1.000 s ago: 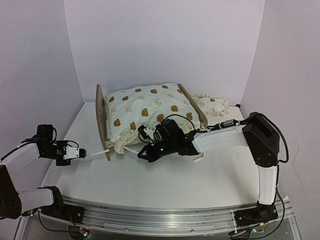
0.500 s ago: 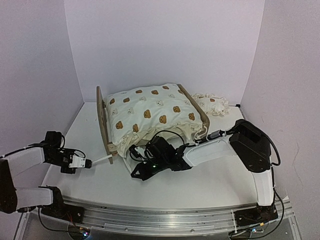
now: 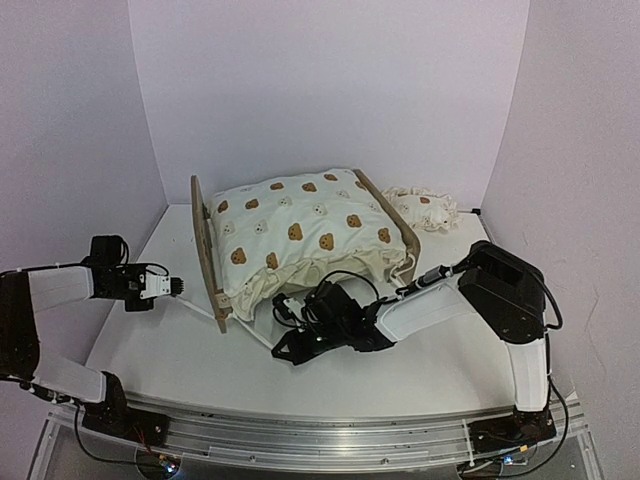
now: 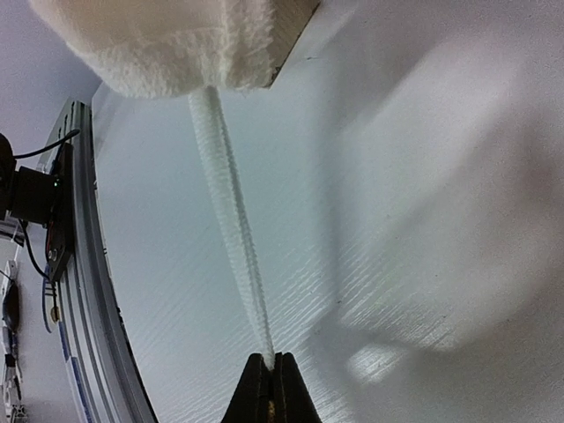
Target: Set up the pet bed
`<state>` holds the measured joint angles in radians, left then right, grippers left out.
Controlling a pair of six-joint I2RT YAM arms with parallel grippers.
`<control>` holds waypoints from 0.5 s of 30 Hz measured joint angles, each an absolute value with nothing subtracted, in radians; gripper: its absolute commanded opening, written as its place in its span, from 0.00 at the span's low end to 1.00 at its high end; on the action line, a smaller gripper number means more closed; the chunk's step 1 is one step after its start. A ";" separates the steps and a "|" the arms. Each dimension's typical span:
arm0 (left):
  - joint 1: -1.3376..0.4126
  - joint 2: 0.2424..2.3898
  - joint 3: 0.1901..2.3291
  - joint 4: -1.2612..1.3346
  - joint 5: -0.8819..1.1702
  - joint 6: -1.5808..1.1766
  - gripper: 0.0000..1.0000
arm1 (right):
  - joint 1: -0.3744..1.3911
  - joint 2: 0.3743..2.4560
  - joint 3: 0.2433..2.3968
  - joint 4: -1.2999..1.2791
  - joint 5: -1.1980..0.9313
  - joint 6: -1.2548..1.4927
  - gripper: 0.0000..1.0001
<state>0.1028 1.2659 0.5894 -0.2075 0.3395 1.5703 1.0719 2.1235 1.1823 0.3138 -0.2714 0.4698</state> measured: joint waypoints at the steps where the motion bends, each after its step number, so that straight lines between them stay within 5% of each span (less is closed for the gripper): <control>1: 0.108 1.266 0.592 -0.210 0.347 1.569 0.00 | 1.064 2.123 1.176 0.324 -0.266 0.475 0.00; 6: 0.125 1.253 0.603 -0.264 0.375 1.555 0.00 | 1.036 2.123 1.173 0.328 -0.261 0.478 0.02; 10: 0.121 1.154 0.608 -0.360 0.392 1.543 0.01 | 1.033 2.123 1.201 0.274 -0.271 0.469 0.18; 11: 0.109 1.120 0.608 -0.382 0.391 1.542 0.08 | 1.033 2.123 1.201 0.253 -0.272 0.463 0.25; 15: 0.040 1.009 0.608 -0.506 0.425 1.560 0.62 | 1.033 2.109 1.200 0.182 -0.294 0.423 0.44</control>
